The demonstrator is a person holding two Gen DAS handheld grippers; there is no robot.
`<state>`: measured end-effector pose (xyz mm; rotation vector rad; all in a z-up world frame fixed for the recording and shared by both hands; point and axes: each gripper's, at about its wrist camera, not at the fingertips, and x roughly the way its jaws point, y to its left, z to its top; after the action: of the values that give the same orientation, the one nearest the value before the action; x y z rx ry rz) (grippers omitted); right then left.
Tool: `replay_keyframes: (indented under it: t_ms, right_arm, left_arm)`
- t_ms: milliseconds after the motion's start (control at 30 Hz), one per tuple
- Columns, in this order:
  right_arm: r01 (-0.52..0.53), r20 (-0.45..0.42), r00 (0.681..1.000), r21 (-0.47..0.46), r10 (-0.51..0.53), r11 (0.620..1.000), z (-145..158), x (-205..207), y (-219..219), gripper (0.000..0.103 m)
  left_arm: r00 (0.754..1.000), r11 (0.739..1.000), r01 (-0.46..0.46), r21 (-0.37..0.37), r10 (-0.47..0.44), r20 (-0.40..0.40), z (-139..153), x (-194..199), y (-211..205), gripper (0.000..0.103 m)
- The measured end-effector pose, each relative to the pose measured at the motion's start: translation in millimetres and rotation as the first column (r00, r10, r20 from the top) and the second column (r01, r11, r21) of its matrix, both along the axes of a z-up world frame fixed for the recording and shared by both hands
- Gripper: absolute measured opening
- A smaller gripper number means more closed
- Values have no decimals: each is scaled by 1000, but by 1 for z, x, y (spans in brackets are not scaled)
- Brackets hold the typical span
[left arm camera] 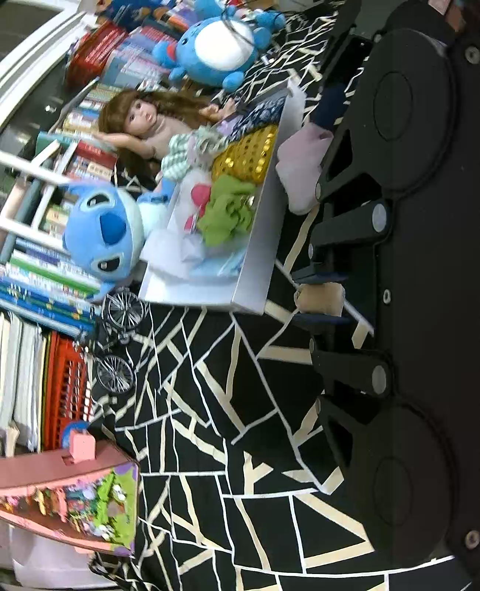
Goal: Organize soft objects
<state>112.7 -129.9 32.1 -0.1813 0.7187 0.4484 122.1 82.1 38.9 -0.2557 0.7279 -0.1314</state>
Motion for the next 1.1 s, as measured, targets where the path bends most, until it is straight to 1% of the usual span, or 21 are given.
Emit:
replay_keyframes:
  t_ms: [233, 467, 500, 533, 633, 667, 800, 833, 900, 967, 1033, 1100]
  right_arm:
    - [-2, 30, 1000, -7, 2, 1000, 20, -14, -12, 48]
    - [0, 46, 999, -18, 1, 1000, 27, -26, -20, 48]
    - [1, 54, 999, -17, 0, 1000, 27, -26, -20, 61]
    - [-5, 55, 998, -8, 6, 1000, 27, -25, -20, 69]
    - [-5, 29, 1000, 26, 4, 1000, 26, -15, -18, 77]
    - [-3, 19, 1000, 30, 3, 1000, 24, -11, -16, 77]
    - [14, -24, 1000, 47, -13, 999, 15, 9, -7, 85]
    - [14, -40, 999, 47, -12, 999, 12, 13, -5, 85]
    - [13, -69, 998, 47, -10, 999, 4, 22, 0, 85]
    - [19, -83, 996, 44, -16, 999, -3, 24, 3, 73]
    - [30, -80, 996, 35, -27, 999, -5, 23, 3, 53]
    - [34, -71, 997, 36, -31, 999, -3, 19, 1, 48]
  left_arm:
    - [999, 999, 45, 24, -45, 19, 1, -20, -12, 16]
    - [996, 996, 75, 57, -78, 50, -3, -38, -16, 17]
    - [996, 995, 75, 60, -78, 50, -4, -39, -16, 17]
    - [996, 995, 76, 60, -79, 48, -5, -40, -16, 17]
    - [996, 995, 71, 64, -74, 44, -9, -41, -16, 17]
    - [996, 995, 70, 67, -73, 42, -10, -42, -16, 17]
    - [997, 996, 69, 65, -71, 32, -15, -43, -15, 17]
    - [997, 996, 70, 63, -72, 29, -16, -43, -14, 17]
    - [997, 996, 71, 62, -73, 28, -18, -44, -15, 17]
    - [997, 996, 71, 63, -73, 32, -19, -44, -15, 17]
    - [997, 996, 70, 61, -72, 36, -20, -45, -14, 17]
    - [997, 996, 70, 64, -72, 40, -20, -45, -15, 17]
